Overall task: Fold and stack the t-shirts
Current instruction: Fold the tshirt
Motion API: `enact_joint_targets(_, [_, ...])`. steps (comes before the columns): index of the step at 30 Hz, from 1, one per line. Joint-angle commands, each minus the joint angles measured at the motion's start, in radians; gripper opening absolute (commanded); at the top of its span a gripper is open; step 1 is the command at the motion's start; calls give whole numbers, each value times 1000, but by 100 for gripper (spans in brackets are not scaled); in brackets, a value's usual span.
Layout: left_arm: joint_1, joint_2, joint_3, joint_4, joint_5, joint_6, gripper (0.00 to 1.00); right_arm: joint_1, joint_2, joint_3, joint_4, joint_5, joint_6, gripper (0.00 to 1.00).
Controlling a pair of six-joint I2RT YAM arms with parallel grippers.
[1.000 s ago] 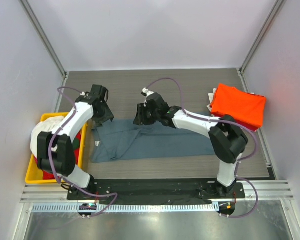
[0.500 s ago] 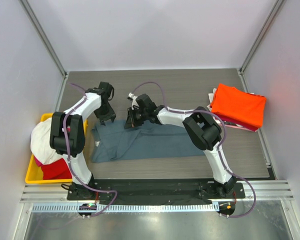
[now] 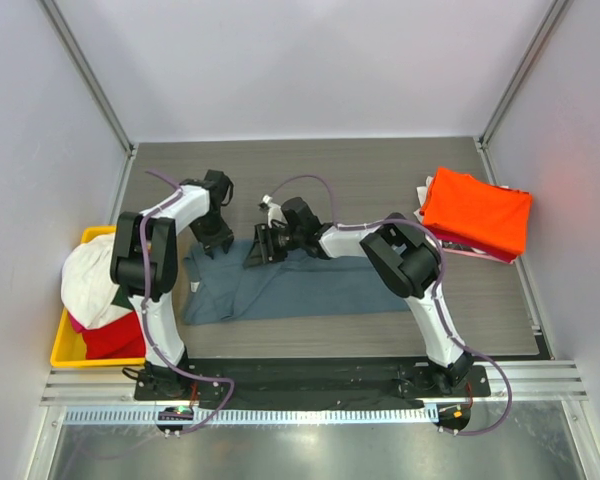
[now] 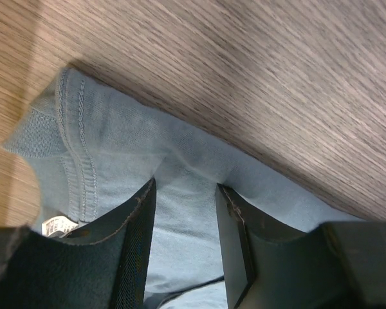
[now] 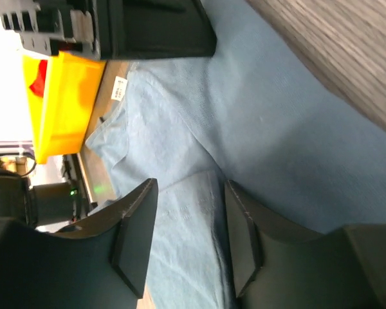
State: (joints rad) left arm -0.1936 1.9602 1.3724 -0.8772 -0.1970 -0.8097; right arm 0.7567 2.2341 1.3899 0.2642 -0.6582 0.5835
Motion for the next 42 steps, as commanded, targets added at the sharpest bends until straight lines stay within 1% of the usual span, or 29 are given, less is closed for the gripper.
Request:
enact_joint_targets(1, [6,69,-3,7,-81,-23,44,-7,-73,-58,37,-81,30,48])
enact_joint_targets(3, [6,69,4,-2,-93,-23,44,-7,-100,-90,47,-96,29,44])
enact_joint_targets(6, [6,65,14,-12,-102,-19,44,-7,-178,-182,69,-125,27,40])
enact_joint_targets(7, [8,63,19,-17,-105,-17,44,-7,-207,-249,70,-126,16,40])
enact_joint_targets(9, [8,57,28,-25,-116,-11,44,-7,-298,-330,60,-115,-2,39])
enact_joint_targets(10, [8,52,33,-29,-122,-9,44,-7,-330,-416,59,-110,-10,39])
enact_joint_targets(11, [10,51,33,-32,-125,-8,44,-7,-397,-460,63,-107,-11,39])
enact_joint_targets(13, [8,42,43,-39,-131,0,44,-7,-454,-559,69,-71,-17,39])
enact_joint_targets(14, [8,39,51,-45,-134,0,44,-7,-505,-577,54,-48,-43,39])
enact_joint_targets(18, [8,17,65,-58,-140,9,44,-7,-562,-566,-107,64,-119,36])
enact_joint_targets(20, [8,5,67,-62,-136,15,44,-7,-568,-529,-146,111,-126,37])
enact_joint_targets(21, [6,-4,68,-65,-136,15,44,-5,-570,-519,-166,123,-117,46])
enact_joint_targets(22, [6,-17,67,-65,-128,20,44,1,-568,-485,-184,147,-110,50])
enact_joint_targets(25, [6,-56,67,-65,-114,33,44,47,-548,-407,-253,255,-106,51])
enact_joint_targets(26, [5,-67,68,-69,-111,35,44,55,-538,-385,-261,335,-100,51])
enact_joint_targets(27, [5,-78,70,-74,-108,37,44,55,-522,-362,-342,374,-84,50])
enact_joint_targets(28, [5,-90,73,-80,-108,38,44,55,-502,-323,-371,396,-61,50])
enact_joint_targets(29, [2,-116,73,-88,-105,41,44,53,-479,-315,-384,407,-48,49])
enact_joint_targets(32, [-20,-177,64,-103,-108,50,45,53,-453,-336,-324,396,35,44])
enact_joint_targets(35, [-47,-236,48,-123,-116,49,46,55,-424,-344,-309,382,91,38])
enact_joint_targets(40, [-107,-334,-25,-132,-101,44,47,56,-427,-393,-273,364,147,36])
enact_joint_targets(42, [-119,-372,-97,-109,-79,44,47,56,-424,-405,-270,355,167,36])
